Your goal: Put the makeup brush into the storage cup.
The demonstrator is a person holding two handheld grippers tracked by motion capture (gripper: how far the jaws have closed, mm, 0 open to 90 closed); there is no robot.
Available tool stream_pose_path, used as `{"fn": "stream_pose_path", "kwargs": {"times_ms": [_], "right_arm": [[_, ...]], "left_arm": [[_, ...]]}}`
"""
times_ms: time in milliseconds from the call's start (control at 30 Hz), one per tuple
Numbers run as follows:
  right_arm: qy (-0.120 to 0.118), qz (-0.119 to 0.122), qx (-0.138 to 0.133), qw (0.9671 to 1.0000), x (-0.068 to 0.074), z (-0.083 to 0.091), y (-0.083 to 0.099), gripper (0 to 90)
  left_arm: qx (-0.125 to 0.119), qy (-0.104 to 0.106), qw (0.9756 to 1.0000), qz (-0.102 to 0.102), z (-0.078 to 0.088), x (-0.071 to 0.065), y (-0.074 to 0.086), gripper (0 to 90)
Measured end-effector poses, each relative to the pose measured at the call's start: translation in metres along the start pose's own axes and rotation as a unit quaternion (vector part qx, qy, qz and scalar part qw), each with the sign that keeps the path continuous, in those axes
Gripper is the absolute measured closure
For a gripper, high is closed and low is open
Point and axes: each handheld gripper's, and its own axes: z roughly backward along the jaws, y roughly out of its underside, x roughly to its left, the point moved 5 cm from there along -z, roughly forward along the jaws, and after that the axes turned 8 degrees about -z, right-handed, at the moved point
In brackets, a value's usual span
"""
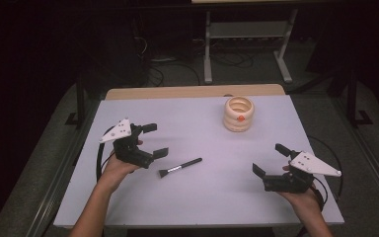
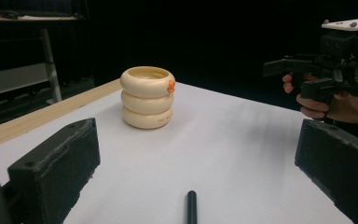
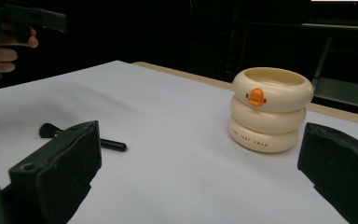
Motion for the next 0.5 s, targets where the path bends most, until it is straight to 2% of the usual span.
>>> {"fn": "stream_pose_path", "kwargs": {"times_ms": [367, 500], "right_arm": [[-0.006, 0.0, 0.001, 1.0, 0.002, -0.003, 0.0, 0.0], [-0.008, 0.002, 0.001, 1.0, 0.002, -0.004, 0.0, 0.0]], "left_arm": [[0.001, 0.006, 1.0, 0.001, -0.011, 0.005, -0.002, 0.0], [0.001, 0.014, 0.9999, -0.002, -0.017, 0.006, -0.005, 0.0]]}}
